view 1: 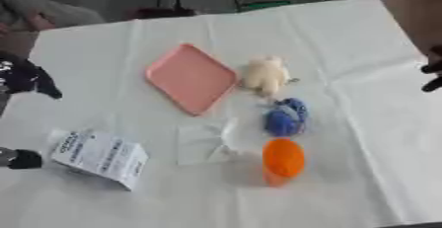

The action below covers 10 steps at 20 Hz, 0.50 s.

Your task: Pick up objects on the table and place them in the box.

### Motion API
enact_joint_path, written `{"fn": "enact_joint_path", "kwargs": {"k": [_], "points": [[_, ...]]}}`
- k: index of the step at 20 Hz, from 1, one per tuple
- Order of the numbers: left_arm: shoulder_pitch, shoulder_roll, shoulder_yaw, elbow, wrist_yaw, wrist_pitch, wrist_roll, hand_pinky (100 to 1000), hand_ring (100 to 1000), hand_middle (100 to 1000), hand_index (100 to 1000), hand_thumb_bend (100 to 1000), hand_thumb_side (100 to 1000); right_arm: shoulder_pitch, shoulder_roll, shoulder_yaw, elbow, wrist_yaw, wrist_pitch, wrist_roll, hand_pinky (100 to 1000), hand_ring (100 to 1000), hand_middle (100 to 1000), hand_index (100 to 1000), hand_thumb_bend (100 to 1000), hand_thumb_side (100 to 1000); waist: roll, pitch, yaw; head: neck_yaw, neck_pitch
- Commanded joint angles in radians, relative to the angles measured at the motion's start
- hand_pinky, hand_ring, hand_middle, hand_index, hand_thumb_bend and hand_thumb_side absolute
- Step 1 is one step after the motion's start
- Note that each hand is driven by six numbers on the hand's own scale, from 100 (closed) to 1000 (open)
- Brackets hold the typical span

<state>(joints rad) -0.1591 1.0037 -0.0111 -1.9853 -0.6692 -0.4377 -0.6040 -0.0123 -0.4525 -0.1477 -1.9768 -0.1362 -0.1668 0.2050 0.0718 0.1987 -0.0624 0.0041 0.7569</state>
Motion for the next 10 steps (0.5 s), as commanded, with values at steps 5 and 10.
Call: {"fn": "enact_joint_path", "kwargs": {"k": [5, 10], "points": [[-0.022, -0.003, -0.074, -0.015, -0.107, -0.011, -0.045, 806, 801, 795, 913, 849, 845, -0.009, -0.010, -0.005, -0.023, -0.005, 0.000, 0.006, 539, 689, 761, 738, 100, 896, -0.008, -0.014, -0.010, 0.002, 0.001], [-0.037, -0.038, -0.154, 0.012, -0.208, -0.023, -0.023, 806, 800, 806, 921, 853, 870, -0.012, -0.008, -0.002, -0.023, -0.007, -0.002, 0.010, 539, 689, 761, 737, 100, 897, -0.011, -0.010, -0.020, 0.005, -0.001]]}}
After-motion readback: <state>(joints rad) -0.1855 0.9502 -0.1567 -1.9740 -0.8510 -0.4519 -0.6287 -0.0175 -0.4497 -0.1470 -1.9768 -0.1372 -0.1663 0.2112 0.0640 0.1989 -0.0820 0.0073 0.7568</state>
